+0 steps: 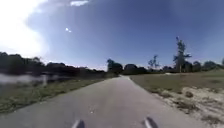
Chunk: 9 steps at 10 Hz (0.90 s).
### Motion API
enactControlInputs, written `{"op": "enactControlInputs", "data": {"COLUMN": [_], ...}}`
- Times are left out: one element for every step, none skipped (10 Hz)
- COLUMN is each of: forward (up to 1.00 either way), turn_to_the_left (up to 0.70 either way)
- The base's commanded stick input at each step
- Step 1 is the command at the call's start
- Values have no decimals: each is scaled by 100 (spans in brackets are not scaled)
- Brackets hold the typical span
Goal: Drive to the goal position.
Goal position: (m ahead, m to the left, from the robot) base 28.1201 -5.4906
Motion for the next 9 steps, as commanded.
{"op": "enactControlInputs", "data": {"forward": [70,70,70,70,70,70,70,70,70], "turn_to_the_left": [0,0,0,0,0,0,0,0,35]}}
